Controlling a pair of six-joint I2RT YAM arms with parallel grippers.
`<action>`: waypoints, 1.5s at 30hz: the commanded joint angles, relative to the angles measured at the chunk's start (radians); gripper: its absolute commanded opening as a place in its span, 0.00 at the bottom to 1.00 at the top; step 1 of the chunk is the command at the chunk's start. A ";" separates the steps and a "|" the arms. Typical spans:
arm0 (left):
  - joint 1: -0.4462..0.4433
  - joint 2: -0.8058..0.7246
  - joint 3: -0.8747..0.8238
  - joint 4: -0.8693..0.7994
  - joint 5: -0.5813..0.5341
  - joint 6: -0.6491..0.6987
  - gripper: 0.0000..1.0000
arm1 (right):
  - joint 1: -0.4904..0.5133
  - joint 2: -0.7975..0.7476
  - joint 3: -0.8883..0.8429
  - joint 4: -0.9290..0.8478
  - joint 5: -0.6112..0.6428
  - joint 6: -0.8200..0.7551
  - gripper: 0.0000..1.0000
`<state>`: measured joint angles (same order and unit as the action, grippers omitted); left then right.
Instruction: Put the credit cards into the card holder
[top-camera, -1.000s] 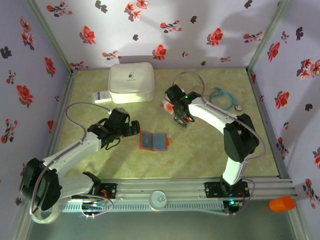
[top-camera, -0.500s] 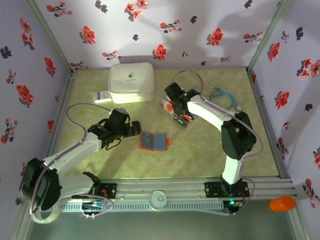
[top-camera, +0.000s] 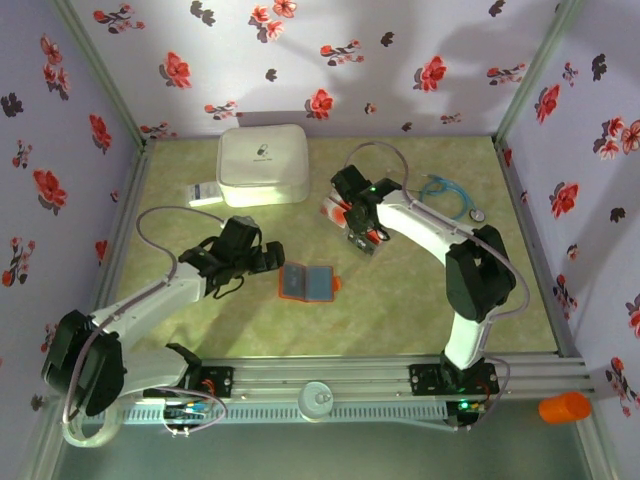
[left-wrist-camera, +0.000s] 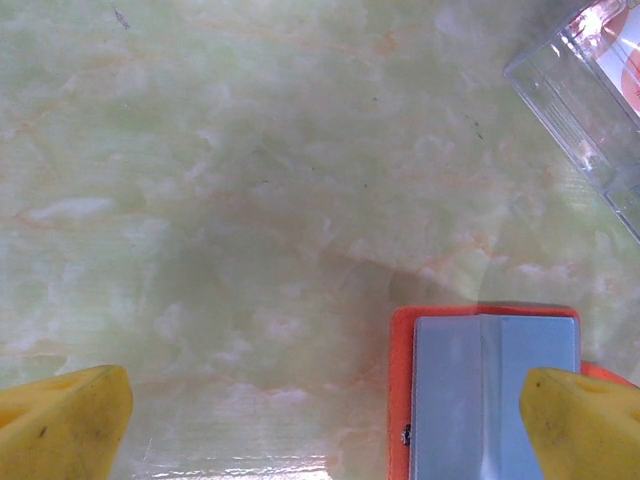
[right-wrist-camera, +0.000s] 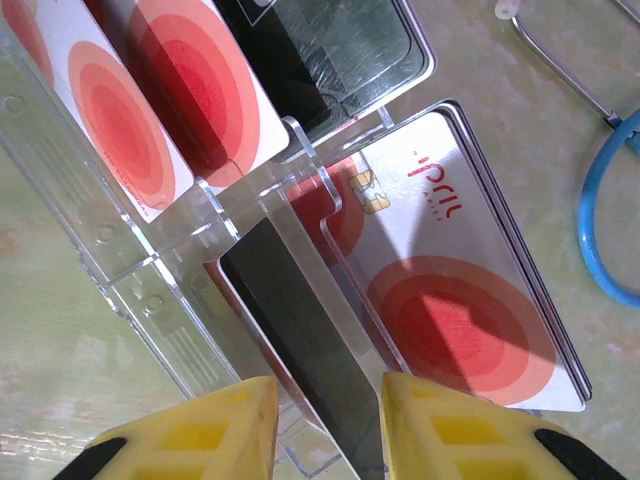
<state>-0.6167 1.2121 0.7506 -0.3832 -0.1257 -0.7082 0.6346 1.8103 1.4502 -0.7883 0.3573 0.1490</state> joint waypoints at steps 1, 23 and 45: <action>0.004 0.013 -0.003 0.017 0.015 -0.016 1.00 | -0.007 -0.035 -0.011 -0.029 -0.018 0.000 0.35; 0.005 0.000 -0.014 0.023 0.017 -0.019 1.00 | -0.009 0.054 0.027 -0.049 0.020 -0.035 0.19; 0.004 0.005 -0.014 0.032 0.020 -0.019 1.00 | -0.007 -0.012 0.097 -0.081 0.042 -0.106 0.00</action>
<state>-0.6167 1.2182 0.7498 -0.3664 -0.1181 -0.7086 0.6327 1.8523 1.5063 -0.8402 0.3676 0.0780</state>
